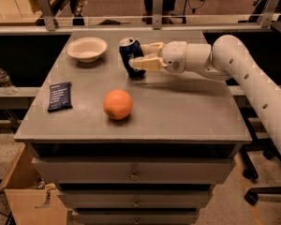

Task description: Place pepsi can upright

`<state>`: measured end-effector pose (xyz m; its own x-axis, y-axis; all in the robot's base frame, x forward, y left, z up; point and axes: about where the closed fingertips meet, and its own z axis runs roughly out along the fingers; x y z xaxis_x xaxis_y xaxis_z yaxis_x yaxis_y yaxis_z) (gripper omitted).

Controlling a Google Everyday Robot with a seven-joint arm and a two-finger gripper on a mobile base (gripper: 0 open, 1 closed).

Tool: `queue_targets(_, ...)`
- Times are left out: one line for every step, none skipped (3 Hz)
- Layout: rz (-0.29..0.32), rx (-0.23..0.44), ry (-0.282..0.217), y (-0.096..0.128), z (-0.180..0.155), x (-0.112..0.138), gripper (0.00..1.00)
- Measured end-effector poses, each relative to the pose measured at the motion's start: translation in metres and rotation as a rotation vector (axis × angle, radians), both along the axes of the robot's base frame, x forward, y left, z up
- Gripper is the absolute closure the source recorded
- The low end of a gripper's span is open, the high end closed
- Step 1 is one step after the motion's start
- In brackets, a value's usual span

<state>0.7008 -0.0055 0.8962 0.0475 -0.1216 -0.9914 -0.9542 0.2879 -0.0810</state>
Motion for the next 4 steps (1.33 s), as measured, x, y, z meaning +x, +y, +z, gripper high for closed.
queue_targets(0.006, 0.000, 0.001, 0.004, 0.000, -0.001, 0.00)
queue_targets(0.022, -0.003, 0.009, 0.003, 0.001, -0.003, 0.00)
queue_targets(0.027, -0.016, 0.026, -0.011, 0.005, -0.008, 0.00)
queue_targets(0.021, -0.028, 0.042, -0.029, 0.010, -0.015, 0.00)
